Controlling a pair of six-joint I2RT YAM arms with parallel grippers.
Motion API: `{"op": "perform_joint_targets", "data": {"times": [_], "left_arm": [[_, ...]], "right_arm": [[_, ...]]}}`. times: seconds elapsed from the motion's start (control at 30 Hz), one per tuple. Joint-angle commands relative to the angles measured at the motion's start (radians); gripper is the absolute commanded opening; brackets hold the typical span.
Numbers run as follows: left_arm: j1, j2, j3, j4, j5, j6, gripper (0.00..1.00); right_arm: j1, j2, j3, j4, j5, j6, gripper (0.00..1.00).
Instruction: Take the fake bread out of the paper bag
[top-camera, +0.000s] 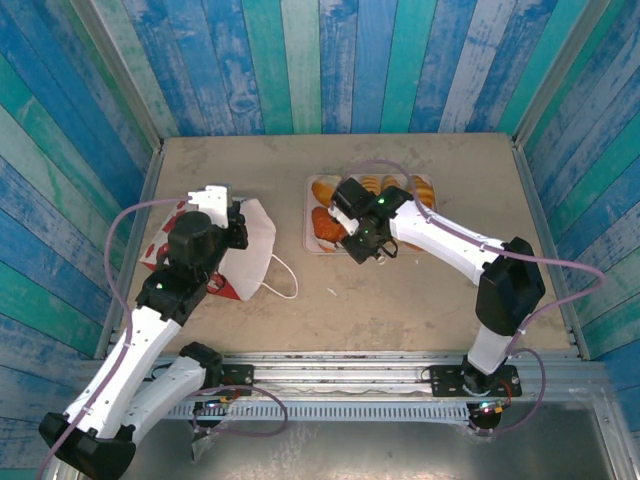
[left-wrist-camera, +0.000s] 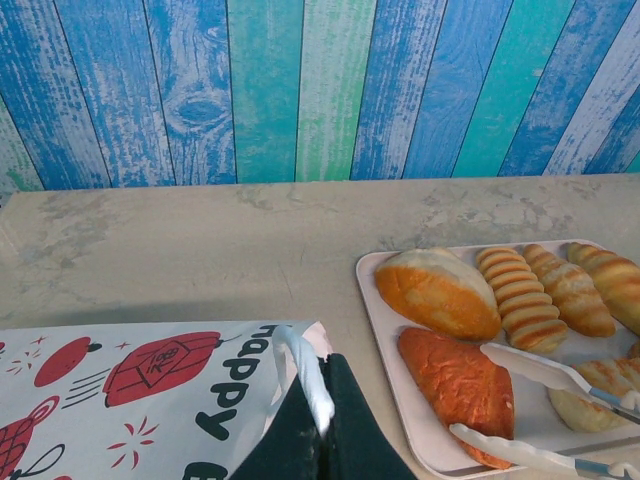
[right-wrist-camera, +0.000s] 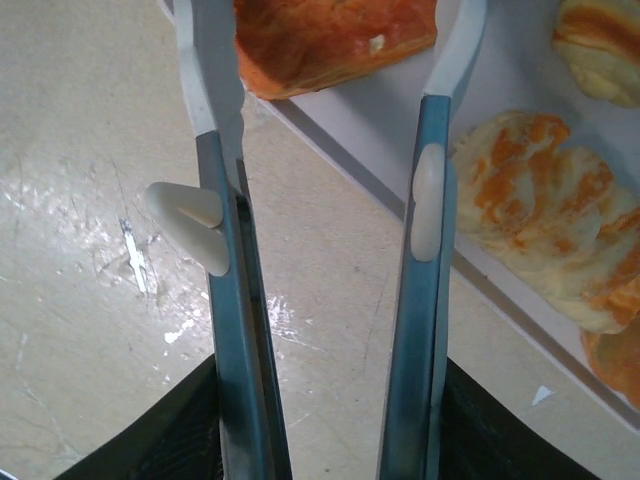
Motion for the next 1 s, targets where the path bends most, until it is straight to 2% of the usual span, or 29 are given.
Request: {"op": "perform_joint_targets", "data": {"times": [0.0,0.37,0.77,0.97], "left_arm": [[-0.002,-0.009,-0.006,0.011,-0.001,-0.002,0.0],[-0.002,-0.016,0.003,-0.005,-0.01,-0.001,0.0],[-0.002,-0.014,0.007,-0.01,-0.014,0.006,0.0],[-0.002,-0.009,0.013,-0.001,-0.006,0.005,0.0]], "right_arm": [[-0.004,-0.037,-0.031,-0.017,-0.008,-0.139,0.49],[-0.046,-0.054,-0.049,-0.025,0.012,-0.311,0.45],[-0.056,-0.124,-0.078,-0.053,-0.001,-0.285,0.43],[-0.059,-0.195,-0.075,-0.025,-0.059,-0.264,0.45]]}}
